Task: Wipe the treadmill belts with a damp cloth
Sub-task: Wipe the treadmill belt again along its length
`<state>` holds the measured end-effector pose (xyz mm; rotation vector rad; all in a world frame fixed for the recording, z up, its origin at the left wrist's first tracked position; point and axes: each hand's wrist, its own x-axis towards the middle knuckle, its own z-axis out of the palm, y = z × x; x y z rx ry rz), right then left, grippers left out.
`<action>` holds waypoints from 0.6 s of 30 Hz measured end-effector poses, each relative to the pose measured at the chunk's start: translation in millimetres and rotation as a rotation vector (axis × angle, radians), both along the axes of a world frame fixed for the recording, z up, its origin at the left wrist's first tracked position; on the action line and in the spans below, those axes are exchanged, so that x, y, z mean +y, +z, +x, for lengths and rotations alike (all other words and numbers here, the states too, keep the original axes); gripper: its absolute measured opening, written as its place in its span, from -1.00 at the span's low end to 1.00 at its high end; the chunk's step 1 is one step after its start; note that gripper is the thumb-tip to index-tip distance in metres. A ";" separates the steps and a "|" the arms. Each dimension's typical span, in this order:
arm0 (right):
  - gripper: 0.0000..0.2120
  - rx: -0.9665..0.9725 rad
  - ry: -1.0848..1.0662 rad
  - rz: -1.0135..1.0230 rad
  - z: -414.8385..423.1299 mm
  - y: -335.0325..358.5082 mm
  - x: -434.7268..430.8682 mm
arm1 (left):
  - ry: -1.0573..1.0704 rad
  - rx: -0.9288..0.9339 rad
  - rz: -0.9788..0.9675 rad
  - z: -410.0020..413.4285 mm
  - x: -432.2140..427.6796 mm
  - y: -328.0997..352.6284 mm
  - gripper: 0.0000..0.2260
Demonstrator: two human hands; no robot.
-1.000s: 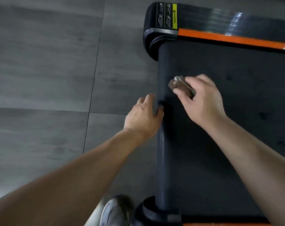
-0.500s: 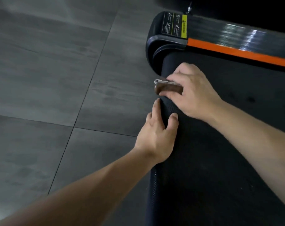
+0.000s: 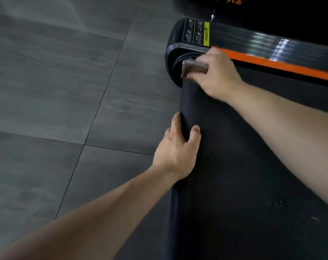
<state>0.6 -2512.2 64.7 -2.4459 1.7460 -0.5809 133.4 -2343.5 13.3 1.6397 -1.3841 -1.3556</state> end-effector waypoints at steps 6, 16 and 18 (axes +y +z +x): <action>-0.67 0.045 0.032 0.045 12.8 -5.9 20.0 | 0.030 0.036 0.042 -0.6 0.6 4.3 -0.44; -0.67 0.055 -0.111 -0.027 17.6 -6.4 8.6 | 0.046 0.092 0.146 0.2 5.8 3.9 -0.51; -0.67 0.018 0.069 0.043 6.3 -7.1 39.3 | 0.050 0.111 0.167 -3.1 9.9 4.3 -0.47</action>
